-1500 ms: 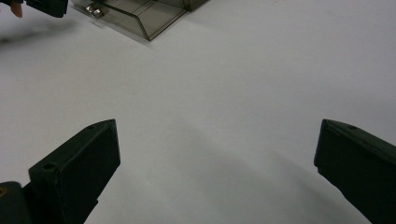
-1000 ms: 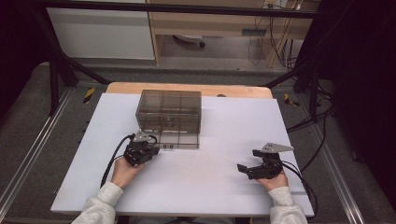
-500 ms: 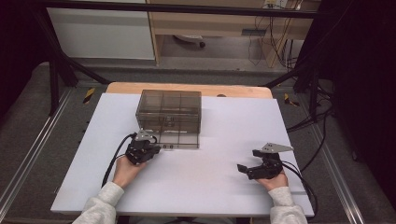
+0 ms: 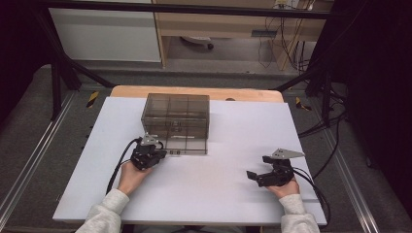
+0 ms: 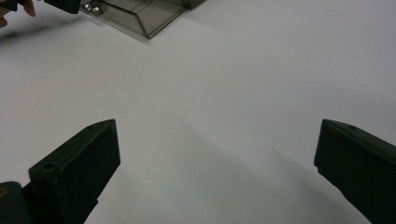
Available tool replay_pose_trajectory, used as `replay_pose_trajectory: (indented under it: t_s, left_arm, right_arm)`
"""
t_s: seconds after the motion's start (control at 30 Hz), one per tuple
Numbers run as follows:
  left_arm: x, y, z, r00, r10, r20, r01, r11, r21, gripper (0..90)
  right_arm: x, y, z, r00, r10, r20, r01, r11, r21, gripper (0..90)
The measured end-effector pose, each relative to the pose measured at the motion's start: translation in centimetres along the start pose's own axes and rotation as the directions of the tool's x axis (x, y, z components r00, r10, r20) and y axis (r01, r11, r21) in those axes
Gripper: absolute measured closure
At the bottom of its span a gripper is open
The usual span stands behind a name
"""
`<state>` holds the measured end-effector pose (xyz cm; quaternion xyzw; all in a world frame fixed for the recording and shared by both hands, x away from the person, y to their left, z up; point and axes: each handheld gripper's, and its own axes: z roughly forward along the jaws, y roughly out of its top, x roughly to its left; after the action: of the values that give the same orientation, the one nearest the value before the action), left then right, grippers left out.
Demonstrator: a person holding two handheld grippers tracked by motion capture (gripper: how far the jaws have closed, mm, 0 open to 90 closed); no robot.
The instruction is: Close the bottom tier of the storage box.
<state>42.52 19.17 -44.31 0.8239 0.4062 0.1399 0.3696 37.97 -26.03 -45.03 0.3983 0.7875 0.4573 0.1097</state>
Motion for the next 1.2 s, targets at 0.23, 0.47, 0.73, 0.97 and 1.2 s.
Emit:
replay_pose_trajectory:
  t_s: [0.23, 0.47, 0.73, 0.97, 1.2]
  left_arm:
    - [0.06, 0.00, 0.20, 0.9999, -0.002, -0.011, 0.002, 1.0000, 0.000, 89.2]
    - [-0.04, 0.02, 0.30, 0.9999, 0.002, -0.015, -0.003, 1.0000, -0.005, 89.2]
    - [-0.01, 0.06, 0.35, 0.9996, -0.002, -0.028, 0.002, 1.0000, -0.009, 89.2]
    - [-0.03, 0.12, 0.40, 0.9994, -0.002, -0.036, 0.002, 0.9999, -0.011, 89.3]
    - [-0.10, 0.29, 0.60, 0.9990, 0.001, -0.045, -0.001, 1.0000, -0.008, 89.3]
  right_arm:
    - [-0.01, 0.00, 0.00, 1.0000, -0.001, -0.001, 0.001, 1.000, 0.001, 0.9]
    - [0.01, 0.01, 0.00, 1.0000, 0.001, 0.000, -0.001, 1.000, 0.000, 1.0]
    - [0.00, 0.02, -0.04, 1.0000, 0.001, 0.000, -0.001, 1.000, -0.001, 1.0]
    - [-0.01, 0.02, -0.02, 1.0000, 0.000, 0.000, 0.000, 1.000, 0.000, 0.9]
    - [-0.01, 0.03, -0.05, 1.0000, 0.001, 0.000, -0.001, 1.000, -0.002, 1.0]
